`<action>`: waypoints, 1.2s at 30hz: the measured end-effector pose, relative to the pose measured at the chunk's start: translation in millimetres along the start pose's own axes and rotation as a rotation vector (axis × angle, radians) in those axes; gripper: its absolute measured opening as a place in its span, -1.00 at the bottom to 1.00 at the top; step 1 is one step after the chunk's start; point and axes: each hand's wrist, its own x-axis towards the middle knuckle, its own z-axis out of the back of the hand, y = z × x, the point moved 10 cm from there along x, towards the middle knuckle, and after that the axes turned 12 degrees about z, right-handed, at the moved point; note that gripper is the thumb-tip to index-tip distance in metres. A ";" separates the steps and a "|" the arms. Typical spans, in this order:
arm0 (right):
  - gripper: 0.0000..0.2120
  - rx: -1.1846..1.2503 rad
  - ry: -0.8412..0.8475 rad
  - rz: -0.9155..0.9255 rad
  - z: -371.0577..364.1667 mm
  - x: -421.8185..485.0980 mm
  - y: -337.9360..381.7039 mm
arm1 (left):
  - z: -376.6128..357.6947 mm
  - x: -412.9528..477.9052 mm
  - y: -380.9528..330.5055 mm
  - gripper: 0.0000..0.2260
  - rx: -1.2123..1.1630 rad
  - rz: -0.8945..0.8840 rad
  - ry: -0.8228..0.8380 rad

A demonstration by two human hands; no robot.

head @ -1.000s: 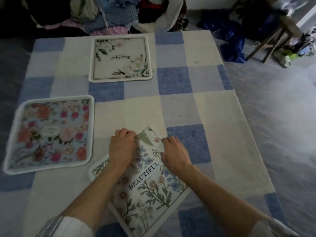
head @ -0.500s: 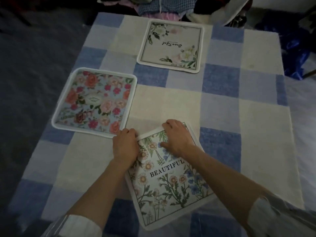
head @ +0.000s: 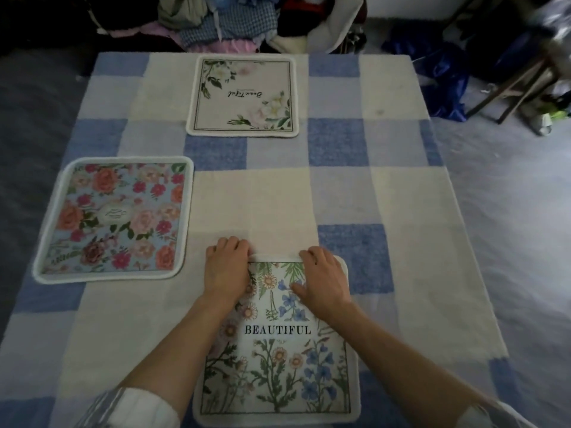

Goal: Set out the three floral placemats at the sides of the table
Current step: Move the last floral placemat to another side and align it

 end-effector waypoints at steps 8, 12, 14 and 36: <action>-0.37 0.075 0.007 -0.052 6.6 -18.8 -4.4 | 9.6 -8.9 12.6 -0.77 -0.082 0.016 -0.045; -0.40 0.073 -0.010 -0.055 6.3 -43.1 2.5 | 11.2 -31.3 25.2 -0.69 -0.107 0.009 -0.030; -0.39 0.058 -0.022 -0.049 5.9 -58.3 7.1 | 12.5 -48.1 30.1 -0.68 -0.090 0.014 -0.030; -0.51 0.033 0.036 0.100 -49.0 -234.9 62.7 | -18.5 -259.6 83.5 -0.57 -0.027 -0.062 0.027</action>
